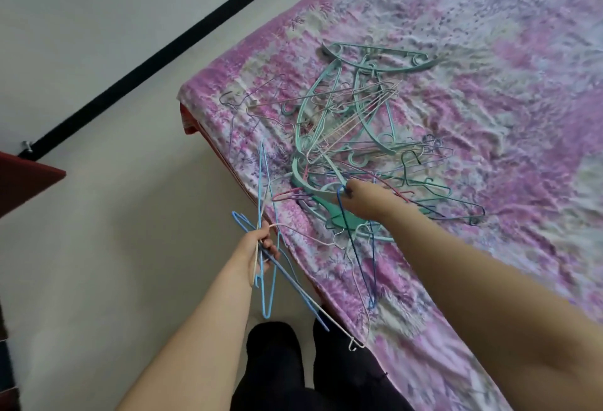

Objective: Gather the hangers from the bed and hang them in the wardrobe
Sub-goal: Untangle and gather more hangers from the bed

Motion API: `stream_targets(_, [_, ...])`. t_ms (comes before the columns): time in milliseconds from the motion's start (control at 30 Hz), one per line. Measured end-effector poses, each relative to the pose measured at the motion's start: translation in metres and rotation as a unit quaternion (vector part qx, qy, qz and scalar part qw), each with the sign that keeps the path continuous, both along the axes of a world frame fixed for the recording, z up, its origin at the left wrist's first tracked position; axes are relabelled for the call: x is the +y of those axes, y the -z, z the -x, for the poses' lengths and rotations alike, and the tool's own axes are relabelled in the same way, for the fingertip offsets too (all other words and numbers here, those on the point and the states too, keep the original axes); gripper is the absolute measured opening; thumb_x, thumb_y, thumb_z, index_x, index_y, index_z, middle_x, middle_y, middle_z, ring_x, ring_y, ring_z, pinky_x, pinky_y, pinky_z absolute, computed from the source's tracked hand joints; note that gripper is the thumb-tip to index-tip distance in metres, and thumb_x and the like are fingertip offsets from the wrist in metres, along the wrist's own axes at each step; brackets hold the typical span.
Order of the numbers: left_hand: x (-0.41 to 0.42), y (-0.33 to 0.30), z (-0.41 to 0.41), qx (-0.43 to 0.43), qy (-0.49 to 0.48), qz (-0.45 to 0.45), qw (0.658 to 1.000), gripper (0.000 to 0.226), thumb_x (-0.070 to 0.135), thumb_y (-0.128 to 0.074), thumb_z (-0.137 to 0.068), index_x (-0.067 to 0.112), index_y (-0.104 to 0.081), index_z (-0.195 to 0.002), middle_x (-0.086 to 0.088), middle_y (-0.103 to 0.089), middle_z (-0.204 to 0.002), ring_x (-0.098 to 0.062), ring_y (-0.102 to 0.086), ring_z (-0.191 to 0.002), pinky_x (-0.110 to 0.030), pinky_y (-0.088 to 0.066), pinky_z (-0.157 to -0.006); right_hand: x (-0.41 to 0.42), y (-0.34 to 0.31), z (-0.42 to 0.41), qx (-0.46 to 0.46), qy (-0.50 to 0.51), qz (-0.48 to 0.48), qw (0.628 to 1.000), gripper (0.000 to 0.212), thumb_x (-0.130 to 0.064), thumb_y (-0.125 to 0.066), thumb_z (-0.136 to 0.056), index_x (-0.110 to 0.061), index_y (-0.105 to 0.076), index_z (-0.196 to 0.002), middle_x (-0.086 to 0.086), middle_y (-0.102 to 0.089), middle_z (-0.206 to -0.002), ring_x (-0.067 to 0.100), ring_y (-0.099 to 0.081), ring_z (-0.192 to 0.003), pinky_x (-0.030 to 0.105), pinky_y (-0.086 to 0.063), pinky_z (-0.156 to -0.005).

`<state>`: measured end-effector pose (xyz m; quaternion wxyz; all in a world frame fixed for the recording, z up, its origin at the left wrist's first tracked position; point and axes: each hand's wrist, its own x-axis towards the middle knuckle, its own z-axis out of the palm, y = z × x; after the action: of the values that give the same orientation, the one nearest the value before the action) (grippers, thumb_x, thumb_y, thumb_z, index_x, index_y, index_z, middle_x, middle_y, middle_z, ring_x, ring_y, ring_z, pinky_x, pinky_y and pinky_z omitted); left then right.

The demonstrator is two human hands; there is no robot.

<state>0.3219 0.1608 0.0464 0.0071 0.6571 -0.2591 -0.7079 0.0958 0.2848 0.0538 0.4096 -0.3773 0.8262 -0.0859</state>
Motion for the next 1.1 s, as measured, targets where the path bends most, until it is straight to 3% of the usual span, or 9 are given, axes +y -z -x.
stream_targets(133, [-0.002,0.005,0.001,-0.027,0.030,0.019,0.999,0.021,0.029,-0.046,-0.100,0.027,-0.054,-0.081,0.006,-0.032,-0.036,-0.011,-0.039,-0.033,-0.031,-0.039,-0.058,-0.007,0.011,-0.017,0.011,-0.031,0.017,0.999,0.039,-0.046,-0.038,-0.099,-0.014,-0.051,-0.117,0.010,-0.061,-0.112,0.029,-0.057,-0.098,0.030,-0.039,-0.071])
stream_targets(333, [-0.014,0.013,0.001,-0.083,0.099,0.055,0.990,0.035,0.036,-0.043,-0.101,0.015,-0.045,-0.073,0.004,-0.036,-0.037,-0.012,-0.044,-0.030,-0.032,-0.042,-0.064,-0.018,0.022,-0.038,-0.001,-0.036,0.024,0.999,0.047,-0.051,-0.031,-0.099,-0.016,-0.049,-0.123,0.013,-0.061,-0.108,0.031,-0.058,-0.090,0.034,-0.045,-0.067])
stream_targets(533, [-0.010,0.036,-0.050,-0.150,0.197,0.030,0.968,0.030,0.041,-0.038,-0.102,0.016,-0.041,-0.118,-0.008,-0.065,-0.076,-0.021,-0.063,-0.077,-0.037,-0.057,-0.052,-0.020,0.037,-0.054,0.014,-0.025,0.007,1.000,0.037,-0.046,-0.033,-0.101,-0.015,-0.048,-0.114,0.011,-0.058,-0.089,0.030,-0.054,-0.074,0.033,-0.043,-0.059])
stream_targets(633, [-0.003,0.043,-0.072,-0.160,0.206,0.010,0.965,0.032,0.045,-0.035,-0.101,0.014,-0.044,-0.103,-0.008,-0.070,-0.080,-0.022,-0.064,-0.080,-0.035,-0.057,-0.053,-0.021,0.041,-0.059,0.043,-0.034,0.000,0.998,0.039,-0.048,-0.029,-0.101,-0.016,-0.046,-0.114,0.008,-0.053,-0.084,0.029,-0.053,-0.071,0.032,-0.040,-0.056])
stream_targets(700, [0.000,0.051,-0.076,-0.175,0.222,0.018,0.959,0.039,0.045,-0.029,-0.102,0.012,-0.042,-0.088,-0.009,-0.069,-0.078,-0.021,-0.064,-0.061,-0.026,-0.050,-0.046,-0.023,0.042,-0.064,0.062,-0.046,-0.009,0.997,0.039,-0.047,-0.027,-0.102,-0.016,-0.045,-0.117,0.010,-0.052,-0.087,0.030,-0.054,-0.074,0.033,-0.040,-0.057])
stream_targets(800, [0.000,0.065,-0.079,-0.214,0.220,0.061,0.950,0.043,0.042,-0.030,-0.102,0.003,-0.047,-0.096,-0.015,-0.067,-0.070,-0.024,-0.061,-0.040,-0.024,-0.046,-0.038,-0.027,0.041,-0.072,0.072,-0.049,-0.016,0.996,0.040,-0.047,-0.025,-0.102,-0.017,-0.044,-0.118,0.011,-0.051,-0.089,0.031,-0.054,-0.077,0.036,-0.042,-0.060])
stream_targets(900, [0.002,0.069,-0.089,-0.244,0.245,0.090,0.934,0.045,0.040,-0.032,-0.102,0.001,-0.052,-0.094,-0.014,-0.067,-0.056,-0.027,-0.062,-0.040,-0.027,-0.049,-0.042,-0.031,0.039,-0.079,0.068,-0.043,-0.019,0.997,0.041,-0.047,-0.025,-0.102,-0.016,-0.046,-0.117,0.014,-0.057,-0.097,0.032,-0.057,-0.085,0.039,-0.048,-0.067])
stream_targets(967, [0.004,0.064,-0.095,-0.229,0.237,0.063,0.942,0.047,0.042,-0.030,-0.102,0.003,-0.051,-0.087,-0.014,-0.067,-0.063,-0.025,-0.062,-0.042,-0.026,-0.047,-0.043,-0.032,0.038,-0.084,0.056,-0.032,-0.017,0.998,0.041,-0.048,-0.026,-0.101,-0.015,-0.048,-0.112,0.013,-0.059,-0.097,0.032,-0.057,-0.086,0.038,-0.048,-0.069])
stream_targets(1100, [0.001,0.049,-0.106,-0.172,0.217,0.015,0.961,0.049,0.049,-0.035,-0.100,0.013,-0.046,-0.069,-0.004,-0.070,-0.061,-0.019,-0.064,-0.064,-0.031,-0.049,-0.062,-0.030,0.035,-0.097,0.055,0.002,-0.007,0.998,0.043,-0.053,-0.026,-0.099,-0.017,-0.049,-0.098,0.009,-0.057,-0.084,0.029,-0.055,-0.076,0.033,-0.043,-0.060])
